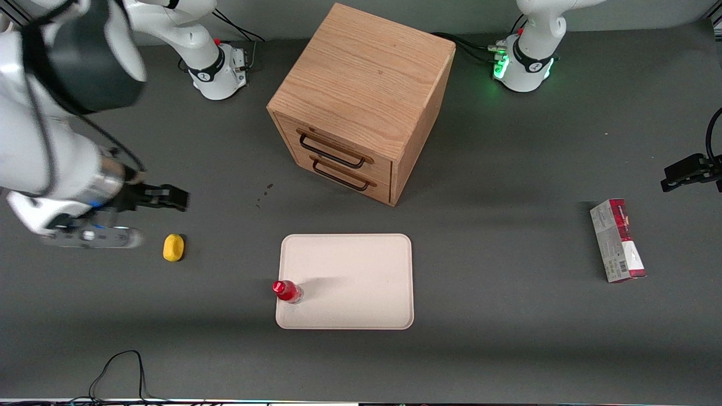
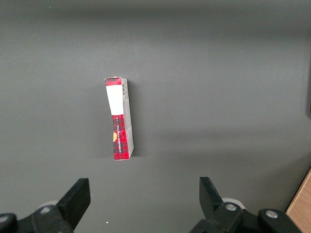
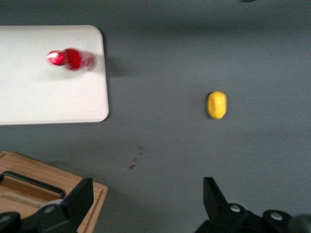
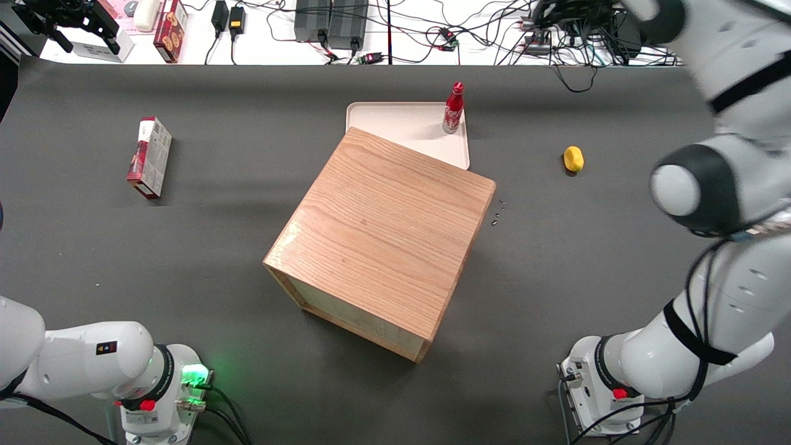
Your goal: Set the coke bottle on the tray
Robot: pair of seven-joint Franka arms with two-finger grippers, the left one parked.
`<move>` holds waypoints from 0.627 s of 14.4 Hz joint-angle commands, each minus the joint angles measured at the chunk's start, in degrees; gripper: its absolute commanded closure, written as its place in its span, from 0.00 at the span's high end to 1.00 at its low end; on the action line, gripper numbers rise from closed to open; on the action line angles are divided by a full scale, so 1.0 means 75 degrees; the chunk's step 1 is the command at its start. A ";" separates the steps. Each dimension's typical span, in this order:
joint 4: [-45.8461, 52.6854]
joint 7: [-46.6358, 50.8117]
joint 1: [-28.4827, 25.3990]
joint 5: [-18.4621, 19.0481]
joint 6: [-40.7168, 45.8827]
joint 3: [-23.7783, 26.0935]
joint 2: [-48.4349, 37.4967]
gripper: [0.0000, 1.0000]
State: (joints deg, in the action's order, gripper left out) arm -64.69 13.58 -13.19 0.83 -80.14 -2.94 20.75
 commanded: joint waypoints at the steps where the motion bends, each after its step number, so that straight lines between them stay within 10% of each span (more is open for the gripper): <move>1: -0.2796 -0.0521 0.0691 -0.0087 -0.1242 0.0087 -0.1909 1.00; 9: -0.3820 -0.1365 0.1431 0.0030 -0.1691 -0.0017 -0.2826 1.00</move>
State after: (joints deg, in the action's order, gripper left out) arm -90.93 4.73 -2.84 0.71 -92.21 -2.98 1.71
